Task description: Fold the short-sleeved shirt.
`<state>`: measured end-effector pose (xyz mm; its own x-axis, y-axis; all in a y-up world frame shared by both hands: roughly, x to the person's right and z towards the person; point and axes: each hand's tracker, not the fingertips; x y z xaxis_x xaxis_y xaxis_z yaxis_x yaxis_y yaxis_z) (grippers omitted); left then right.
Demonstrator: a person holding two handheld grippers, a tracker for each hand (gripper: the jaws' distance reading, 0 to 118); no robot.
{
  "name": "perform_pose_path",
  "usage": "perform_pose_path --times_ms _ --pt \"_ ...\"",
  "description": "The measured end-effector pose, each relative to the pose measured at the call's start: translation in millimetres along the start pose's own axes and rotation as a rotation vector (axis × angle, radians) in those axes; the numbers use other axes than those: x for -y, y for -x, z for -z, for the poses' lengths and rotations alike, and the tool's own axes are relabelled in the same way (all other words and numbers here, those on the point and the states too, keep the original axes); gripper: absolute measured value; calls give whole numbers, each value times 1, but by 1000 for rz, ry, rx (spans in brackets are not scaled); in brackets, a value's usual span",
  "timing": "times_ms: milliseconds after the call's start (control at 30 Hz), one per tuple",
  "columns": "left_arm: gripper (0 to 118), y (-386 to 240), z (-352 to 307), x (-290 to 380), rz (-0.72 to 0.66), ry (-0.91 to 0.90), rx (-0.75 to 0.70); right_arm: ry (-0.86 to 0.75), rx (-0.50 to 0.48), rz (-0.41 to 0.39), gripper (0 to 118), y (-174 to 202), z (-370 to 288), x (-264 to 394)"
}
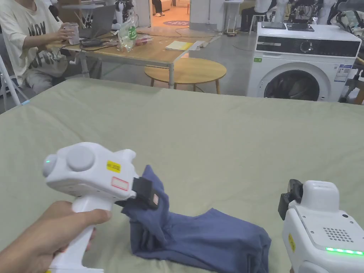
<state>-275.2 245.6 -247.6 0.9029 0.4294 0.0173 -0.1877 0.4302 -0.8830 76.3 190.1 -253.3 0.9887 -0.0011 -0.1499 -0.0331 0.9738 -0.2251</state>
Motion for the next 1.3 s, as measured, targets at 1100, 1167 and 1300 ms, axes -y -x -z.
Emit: perform_pose_path --times_ms 1100,1167,1300 --pt "18 -96 96 -14 26 105 246 42 58 23 0 -26 -12 12" --pt "4 -93 120 -9 2 153 294 46 54 25 0 -26 -12 12" --pt "2 -93 182 7 -37 231 368 37 61 25 0 -27 -13 12"
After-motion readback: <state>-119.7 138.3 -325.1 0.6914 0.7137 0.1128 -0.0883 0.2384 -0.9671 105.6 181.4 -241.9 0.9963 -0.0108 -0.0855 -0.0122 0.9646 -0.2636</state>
